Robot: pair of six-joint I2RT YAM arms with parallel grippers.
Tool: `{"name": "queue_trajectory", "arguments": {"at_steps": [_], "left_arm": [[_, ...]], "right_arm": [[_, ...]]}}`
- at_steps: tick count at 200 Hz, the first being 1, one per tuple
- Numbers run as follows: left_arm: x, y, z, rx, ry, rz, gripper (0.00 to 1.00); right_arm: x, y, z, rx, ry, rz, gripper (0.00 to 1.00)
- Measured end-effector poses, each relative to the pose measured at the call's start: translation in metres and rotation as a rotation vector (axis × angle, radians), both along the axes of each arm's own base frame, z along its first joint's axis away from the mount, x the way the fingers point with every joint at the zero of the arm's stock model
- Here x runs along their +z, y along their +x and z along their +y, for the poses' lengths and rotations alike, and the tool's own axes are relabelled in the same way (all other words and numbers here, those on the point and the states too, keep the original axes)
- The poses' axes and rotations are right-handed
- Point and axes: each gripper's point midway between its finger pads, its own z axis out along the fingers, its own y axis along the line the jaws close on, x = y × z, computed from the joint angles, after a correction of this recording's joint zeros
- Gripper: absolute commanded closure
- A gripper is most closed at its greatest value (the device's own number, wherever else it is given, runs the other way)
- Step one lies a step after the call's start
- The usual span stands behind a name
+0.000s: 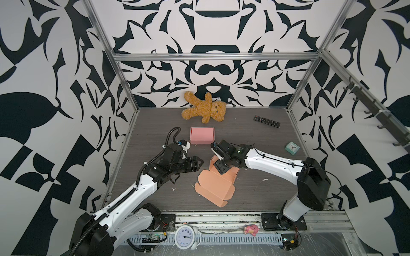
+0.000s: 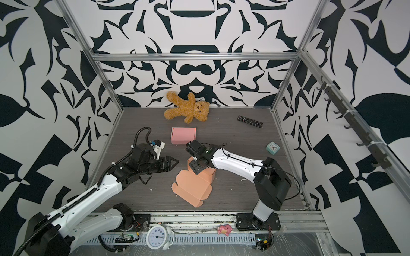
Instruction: Fold the paper box
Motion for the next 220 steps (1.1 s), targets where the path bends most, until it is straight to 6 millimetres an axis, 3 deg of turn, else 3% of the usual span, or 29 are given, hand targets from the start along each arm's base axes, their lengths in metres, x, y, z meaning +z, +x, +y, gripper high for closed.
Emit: {"name": "queue_trajectory", "arguments": {"at_steps": [62,148,220], "left_arm": [[-0.001,0.002,0.002,0.015,0.012,-0.006,0.26],[-0.002,0.003,0.004,0.021,0.019,-0.006,0.26],[-0.003,0.001,0.005,0.02,0.027,-0.001,0.25]], "right_arm": [[-0.018,0.005,-0.015,-0.062,0.045,0.057,0.32],[-0.027,0.015,-0.021,-0.118,0.149,0.117,0.37],[-0.027,0.026,-0.038,-0.222,0.368,0.191,0.39]]}}
